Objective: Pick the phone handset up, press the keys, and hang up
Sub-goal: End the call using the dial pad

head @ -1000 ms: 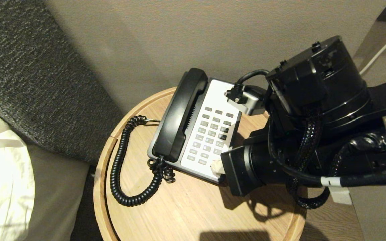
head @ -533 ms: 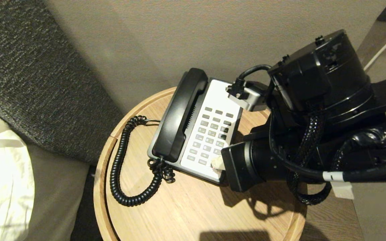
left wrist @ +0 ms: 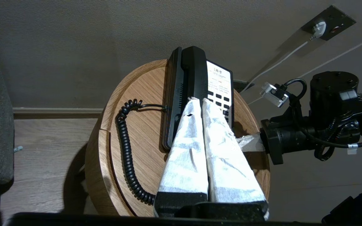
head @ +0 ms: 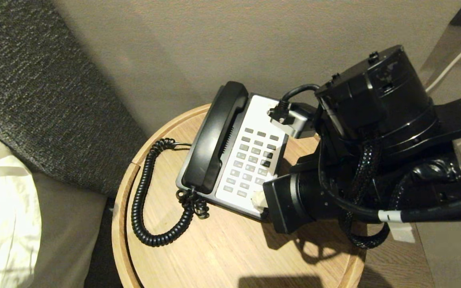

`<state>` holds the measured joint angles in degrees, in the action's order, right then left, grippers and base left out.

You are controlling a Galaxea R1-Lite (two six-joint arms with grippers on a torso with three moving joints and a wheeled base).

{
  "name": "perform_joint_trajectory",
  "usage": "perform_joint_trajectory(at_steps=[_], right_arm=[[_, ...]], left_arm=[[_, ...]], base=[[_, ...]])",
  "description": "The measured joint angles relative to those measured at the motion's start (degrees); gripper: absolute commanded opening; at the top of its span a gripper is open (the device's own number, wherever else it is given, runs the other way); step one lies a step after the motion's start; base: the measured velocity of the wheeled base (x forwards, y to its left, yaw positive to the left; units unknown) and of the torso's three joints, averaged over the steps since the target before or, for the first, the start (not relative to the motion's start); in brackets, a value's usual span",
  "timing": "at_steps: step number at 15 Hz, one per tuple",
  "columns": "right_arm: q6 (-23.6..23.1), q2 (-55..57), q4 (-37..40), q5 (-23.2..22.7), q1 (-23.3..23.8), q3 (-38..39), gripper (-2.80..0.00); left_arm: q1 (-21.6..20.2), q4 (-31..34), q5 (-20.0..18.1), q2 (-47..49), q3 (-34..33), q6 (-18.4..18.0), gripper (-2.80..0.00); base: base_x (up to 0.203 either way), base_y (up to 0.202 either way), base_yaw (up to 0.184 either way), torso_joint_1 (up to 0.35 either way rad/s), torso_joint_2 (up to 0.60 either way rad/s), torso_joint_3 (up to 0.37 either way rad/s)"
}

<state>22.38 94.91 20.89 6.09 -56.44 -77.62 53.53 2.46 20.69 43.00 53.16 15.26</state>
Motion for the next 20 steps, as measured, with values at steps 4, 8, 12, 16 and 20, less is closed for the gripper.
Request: perform_joint_trajectory(at_steps=[4,8,12,16,20], right_arm=[[0.0,0.4,0.0,0.0,0.0,0.0,-2.80],[0.1,0.0,0.1,0.1,0.0,0.1,-2.80],[0.1,-1.0,0.2,0.1,0.0,0.1,-2.80],[0.0,-1.4,0.2,0.1,0.0,0.0,-2.80],[0.1,-1.1,0.2,0.1,0.0,0.1,-2.80]], left_arm=[[0.0,0.0,0.0,-0.7,-0.8,0.0,-2.80],[0.0,-0.2,0.0,-1.4,-2.3,0.1,-2.80],[0.0,0.0,0.0,-1.5,-2.5,0.2,-2.80],[0.0,-0.1,0.0,-1.5,-2.8,0.1,-2.80],[0.0,-0.1,0.0,-1.6,-2.8,0.2,-2.80]], base=[[0.000,0.000,0.000,0.000,0.00,0.000],[0.000,0.000,0.000,0.000,0.00,0.000],[0.000,0.000,0.000,0.000,0.00,0.000],[0.000,0.000,0.000,0.000,0.00,0.000],[0.000,0.000,0.000,0.000,0.00,0.000]])
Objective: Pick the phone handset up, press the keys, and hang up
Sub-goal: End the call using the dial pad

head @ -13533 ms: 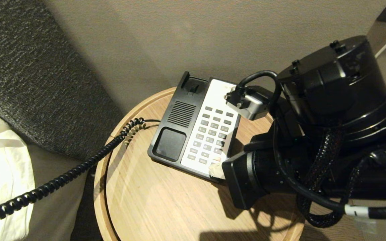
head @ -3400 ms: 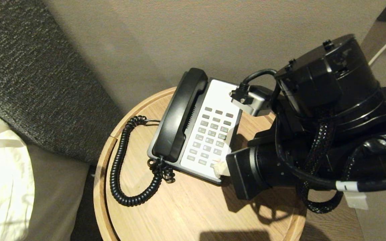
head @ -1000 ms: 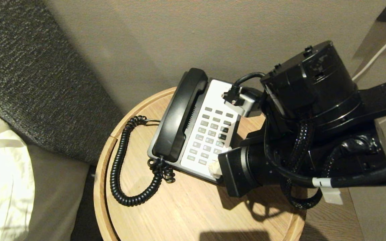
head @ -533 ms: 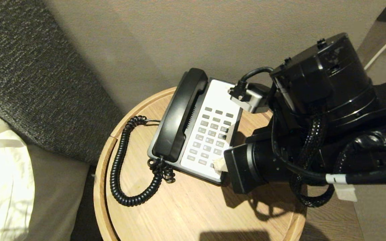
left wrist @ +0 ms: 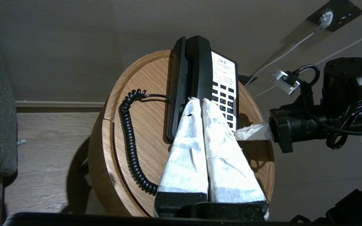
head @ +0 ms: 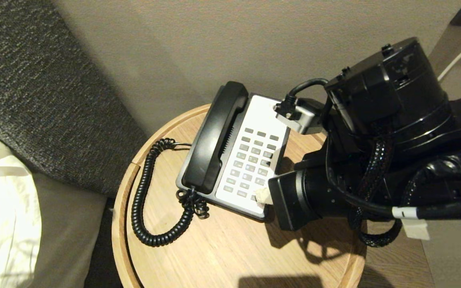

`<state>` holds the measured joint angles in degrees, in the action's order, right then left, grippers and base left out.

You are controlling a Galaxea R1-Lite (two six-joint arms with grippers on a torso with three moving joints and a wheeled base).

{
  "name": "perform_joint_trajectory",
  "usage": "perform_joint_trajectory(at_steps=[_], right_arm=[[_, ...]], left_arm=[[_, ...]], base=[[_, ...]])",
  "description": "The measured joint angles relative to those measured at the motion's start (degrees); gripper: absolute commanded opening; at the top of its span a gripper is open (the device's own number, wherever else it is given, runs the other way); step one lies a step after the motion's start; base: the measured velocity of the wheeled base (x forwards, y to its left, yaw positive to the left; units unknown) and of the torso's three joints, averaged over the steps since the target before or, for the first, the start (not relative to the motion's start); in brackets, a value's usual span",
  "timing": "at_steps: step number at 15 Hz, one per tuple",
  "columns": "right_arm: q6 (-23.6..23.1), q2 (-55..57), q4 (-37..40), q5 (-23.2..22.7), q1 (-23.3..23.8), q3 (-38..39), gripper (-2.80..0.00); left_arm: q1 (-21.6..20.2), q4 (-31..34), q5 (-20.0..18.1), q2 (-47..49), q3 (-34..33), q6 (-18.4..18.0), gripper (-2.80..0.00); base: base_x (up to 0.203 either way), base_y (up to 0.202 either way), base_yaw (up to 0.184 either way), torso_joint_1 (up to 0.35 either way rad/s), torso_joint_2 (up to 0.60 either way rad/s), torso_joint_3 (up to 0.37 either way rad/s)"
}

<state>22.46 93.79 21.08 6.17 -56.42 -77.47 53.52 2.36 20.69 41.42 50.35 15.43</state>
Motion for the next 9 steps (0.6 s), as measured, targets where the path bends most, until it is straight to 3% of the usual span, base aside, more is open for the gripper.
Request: perform_joint_trajectory(at_steps=[9], right_arm=[[-0.1,0.9,-0.2,0.1,0.0,0.7,-2.80]], left_arm=[[0.0,-0.2,0.0,-0.7,-0.1,-0.1,-2.80]], base=[[0.000,0.000,0.000,0.000,0.00,0.000]])
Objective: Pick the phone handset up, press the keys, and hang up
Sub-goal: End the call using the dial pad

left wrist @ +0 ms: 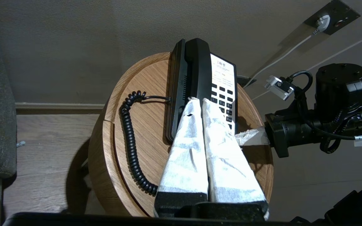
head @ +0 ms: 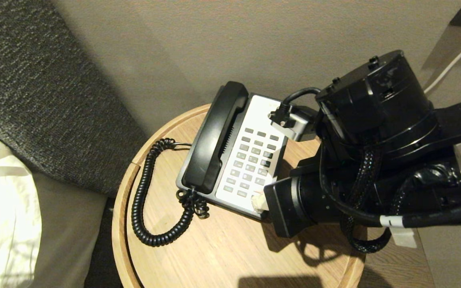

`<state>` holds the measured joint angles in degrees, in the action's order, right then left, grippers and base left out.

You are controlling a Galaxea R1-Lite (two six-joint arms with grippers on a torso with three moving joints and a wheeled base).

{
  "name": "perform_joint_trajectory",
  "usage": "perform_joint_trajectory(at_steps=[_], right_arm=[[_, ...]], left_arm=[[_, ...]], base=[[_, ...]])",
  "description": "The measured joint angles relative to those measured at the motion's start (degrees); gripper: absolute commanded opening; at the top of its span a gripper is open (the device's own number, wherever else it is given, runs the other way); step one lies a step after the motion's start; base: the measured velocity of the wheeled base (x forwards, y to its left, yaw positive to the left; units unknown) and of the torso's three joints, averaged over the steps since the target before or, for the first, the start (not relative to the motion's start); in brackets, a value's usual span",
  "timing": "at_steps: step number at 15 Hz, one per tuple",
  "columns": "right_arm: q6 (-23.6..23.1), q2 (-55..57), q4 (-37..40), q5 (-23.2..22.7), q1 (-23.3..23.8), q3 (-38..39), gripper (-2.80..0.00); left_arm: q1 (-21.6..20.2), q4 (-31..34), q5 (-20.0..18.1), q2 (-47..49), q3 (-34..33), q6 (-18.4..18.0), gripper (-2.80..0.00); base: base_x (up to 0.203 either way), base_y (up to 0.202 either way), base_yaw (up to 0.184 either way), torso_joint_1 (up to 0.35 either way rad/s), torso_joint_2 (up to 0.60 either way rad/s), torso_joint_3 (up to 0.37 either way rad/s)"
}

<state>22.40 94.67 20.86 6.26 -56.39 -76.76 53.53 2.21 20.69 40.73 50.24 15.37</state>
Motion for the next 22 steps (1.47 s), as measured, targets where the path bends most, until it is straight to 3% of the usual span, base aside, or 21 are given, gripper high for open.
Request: perform_joint_trajectory(at_steps=[4,7,11,15,18,21,22], right_arm=[[0.0,-0.2,0.1,0.1,0.0,0.1,-2.80],[-0.1,-0.9,0.2,0.2,0.0,0.4,-2.80],[0.1,-2.2,0.2,0.3,0.0,0.6,-2.80],[0.0,-3.8,0.1,0.3,0.2,0.5,-2.80],[0.0,-5.3,0.3,0.4,0.5,0.6,-2.80],[0.1,-6.7,0.4,1.0,1.1,0.6,-2.80],[0.1,-7.1,0.4,1.0,1.1,0.6,-2.80]], left_arm=[[0.0,0.7,0.4,-0.2,-0.3,1.2,-2.80],[-0.9,3.9,1.8,-0.2,1.4,8.5,-2.80],[-5.8,7.2,3.5,-0.3,2.5,10.5,-2.80],[-20.6,14.0,5.3,-2.3,3.5,12.0,-2.80],[-36.1,24.0,4.8,-8.7,2.8,12.1,-2.80],[-49.4,35.4,-1.6,-19.6,-1.7,11.1,-2.80],[-52.0,37.8,-4.0,-22.3,-4.1,10.5,-2.80]], base=[[0.000,0.000,0.000,0.000,0.00,0.000],[0.000,0.000,0.000,0.000,0.00,0.000],[0.000,0.000,0.000,0.000,0.00,0.000],[0.000,0.000,0.000,0.000,0.00,0.000],[0.000,0.000,0.000,0.000,0.00,0.000],[0.000,0.000,0.000,0.000,0.00,0.000],[0.000,0.000,0.000,0.000,0.00,0.000]])
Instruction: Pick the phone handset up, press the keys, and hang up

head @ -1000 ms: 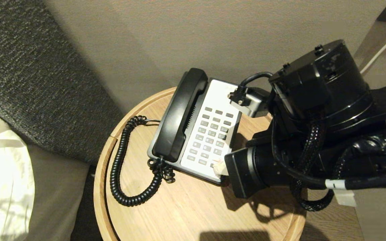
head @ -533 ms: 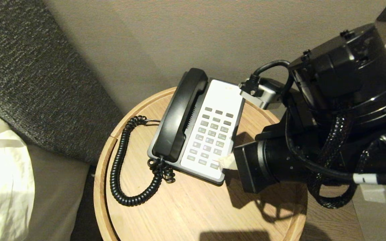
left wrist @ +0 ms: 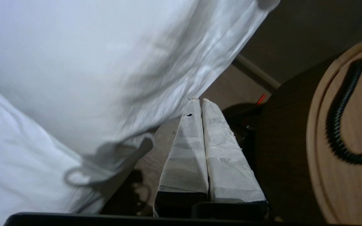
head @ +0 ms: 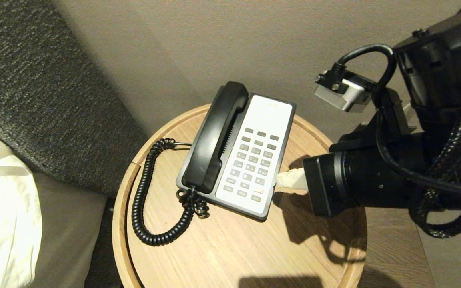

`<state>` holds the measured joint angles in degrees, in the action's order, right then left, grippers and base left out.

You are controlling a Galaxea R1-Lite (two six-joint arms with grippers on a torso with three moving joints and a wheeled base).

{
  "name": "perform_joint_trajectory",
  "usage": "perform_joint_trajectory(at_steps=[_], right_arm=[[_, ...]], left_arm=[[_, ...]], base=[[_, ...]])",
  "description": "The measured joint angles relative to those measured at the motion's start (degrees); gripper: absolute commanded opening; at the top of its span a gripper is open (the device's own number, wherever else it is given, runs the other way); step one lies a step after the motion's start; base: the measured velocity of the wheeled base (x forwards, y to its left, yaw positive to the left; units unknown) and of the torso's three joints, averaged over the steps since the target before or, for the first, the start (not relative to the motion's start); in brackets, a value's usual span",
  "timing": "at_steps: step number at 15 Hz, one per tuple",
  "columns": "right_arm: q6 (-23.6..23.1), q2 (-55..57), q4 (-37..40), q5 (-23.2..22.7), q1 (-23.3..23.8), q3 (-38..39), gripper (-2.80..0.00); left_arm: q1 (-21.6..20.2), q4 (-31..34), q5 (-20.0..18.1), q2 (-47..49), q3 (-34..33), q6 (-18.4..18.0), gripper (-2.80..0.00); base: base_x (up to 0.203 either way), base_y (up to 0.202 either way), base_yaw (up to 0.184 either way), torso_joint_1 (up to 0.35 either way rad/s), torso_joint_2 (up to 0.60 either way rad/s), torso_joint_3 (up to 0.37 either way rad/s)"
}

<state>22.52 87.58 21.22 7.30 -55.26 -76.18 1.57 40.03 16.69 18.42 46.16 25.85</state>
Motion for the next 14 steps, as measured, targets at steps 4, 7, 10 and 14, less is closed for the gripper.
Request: perform_joint_trajectory(at_steps=[4,7,10,14], right_arm=[[0.2,-1.2,-0.2,0.0,0.1,-0.3,-2.80],[0.2,-2.0,-0.2,0.0,0.1,-0.6,-2.80],[0.3,-3.2,-0.2,0.0,0.1,-0.3,-2.80],[0.1,-4.5,-0.3,0.1,0.1,-0.4,-2.80]], left_arm=[[-1.9,-6.1,-7.1,-8.2,-13.7,-11.9,-2.80],[-1.6,-18.7,-12.9,-14.4,-27.1,-23.0,-2.80],[-1.5,-32.0,-14.4,-17.2,-38.7,-25.7,-2.80],[-1.5,-45.5,-15.8,-18.2,-45.4,-31.5,-2.80]], base=[[0.000,0.000,0.000,0.000,0.00,0.000],[0.000,0.000,0.000,0.000,0.00,0.000],[0.000,0.000,0.000,0.000,0.00,0.000],[0.000,0.000,0.000,0.000,0.00,0.000]])
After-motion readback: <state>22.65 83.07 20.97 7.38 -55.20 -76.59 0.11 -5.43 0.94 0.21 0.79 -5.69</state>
